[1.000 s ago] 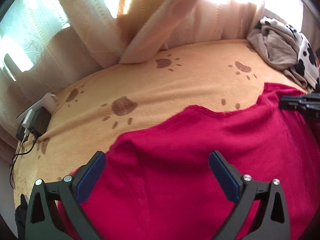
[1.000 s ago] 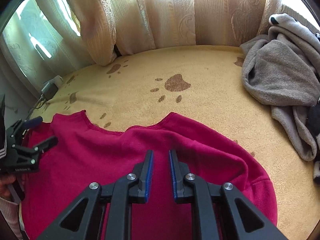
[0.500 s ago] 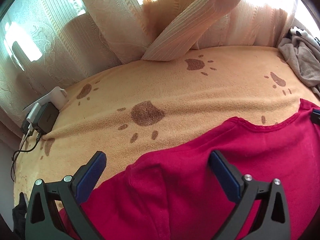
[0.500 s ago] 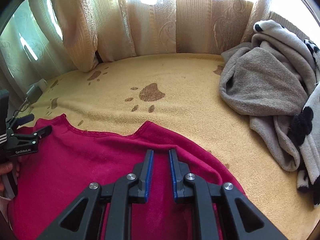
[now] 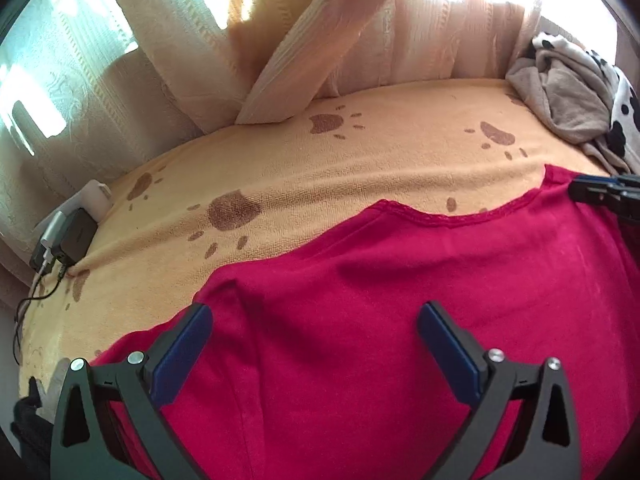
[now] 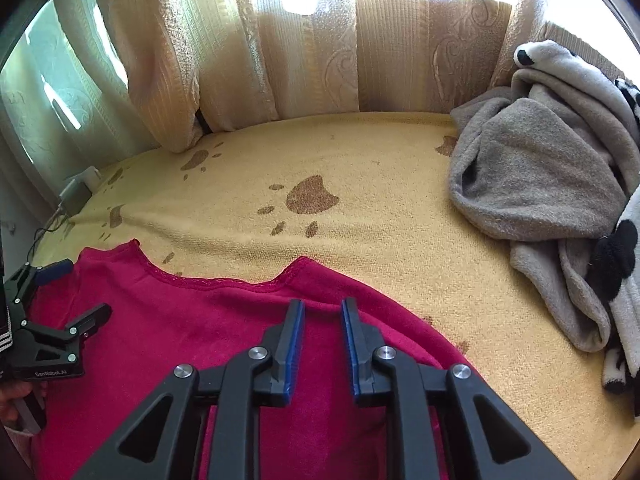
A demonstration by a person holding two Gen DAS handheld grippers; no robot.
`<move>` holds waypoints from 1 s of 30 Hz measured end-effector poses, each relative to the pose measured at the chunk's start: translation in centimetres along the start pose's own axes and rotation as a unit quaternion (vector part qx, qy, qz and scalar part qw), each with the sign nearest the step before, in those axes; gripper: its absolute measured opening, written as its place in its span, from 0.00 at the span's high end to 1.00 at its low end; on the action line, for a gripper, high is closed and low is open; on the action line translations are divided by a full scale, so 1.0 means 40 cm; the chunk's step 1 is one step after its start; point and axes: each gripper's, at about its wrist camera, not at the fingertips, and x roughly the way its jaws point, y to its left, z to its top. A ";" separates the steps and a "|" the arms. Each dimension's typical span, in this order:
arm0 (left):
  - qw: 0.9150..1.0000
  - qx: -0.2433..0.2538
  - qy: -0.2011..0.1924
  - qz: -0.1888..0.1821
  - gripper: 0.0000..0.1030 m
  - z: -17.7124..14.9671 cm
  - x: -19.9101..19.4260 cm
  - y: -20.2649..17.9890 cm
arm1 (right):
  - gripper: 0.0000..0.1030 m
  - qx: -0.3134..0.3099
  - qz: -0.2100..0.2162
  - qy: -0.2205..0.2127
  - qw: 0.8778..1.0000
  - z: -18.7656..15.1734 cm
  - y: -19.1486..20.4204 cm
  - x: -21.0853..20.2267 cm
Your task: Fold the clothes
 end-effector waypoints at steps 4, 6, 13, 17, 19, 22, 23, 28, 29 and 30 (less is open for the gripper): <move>0.999 -0.025 -0.001 -0.025 0.00 -0.010 0.016 0.017 | 0.33 -0.056 0.013 -0.005 0.998 -0.019 0.043 0.002; 1.000 -0.023 -0.002 -0.022 0.00 -0.011 0.014 0.012 | 0.22 -0.099 0.000 0.000 0.995 -0.031 0.083 0.010; 0.999 -0.009 0.000 -0.041 0.00 -0.059 -0.067 -0.014 | 0.22 -0.050 -0.007 -0.016 0.999 -0.045 0.057 -0.088; 0.998 0.001 0.002 -0.056 0.00 -0.094 -0.126 -0.032 | 0.22 -0.016 0.008 -0.033 0.999 -0.081 0.015 -0.209; 0.998 0.006 0.003 -0.063 0.00 -0.112 -0.155 -0.042 | 0.22 -0.016 0.028 -0.030 0.999 -0.117 0.029 -0.257; 0.997 0.020 0.001 -0.072 0.00 -0.155 -0.200 -0.067 | 0.22 -0.044 0.049 -0.017 0.998 -0.192 0.088 -0.298; 0.997 0.023 0.004 -0.071 0.00 -0.174 -0.205 -0.074 | 0.22 -0.058 0.046 -0.014 0.997 -0.220 0.113 -0.304; 0.997 0.038 0.017 -0.064 0.00 -0.265 -0.225 -0.104 | 0.22 -0.103 0.027 0.021 0.994 -0.331 0.185 -0.276; 0.997 0.034 0.017 -0.064 0.00 -0.278 -0.222 -0.101 | 0.22 -0.111 0.021 0.027 0.993 -0.345 0.190 -0.264; 0.997 0.027 0.016 -0.068 0.00 -0.287 -0.219 -0.096 | 0.20 -0.118 0.015 0.034 0.992 -0.359 0.195 -0.251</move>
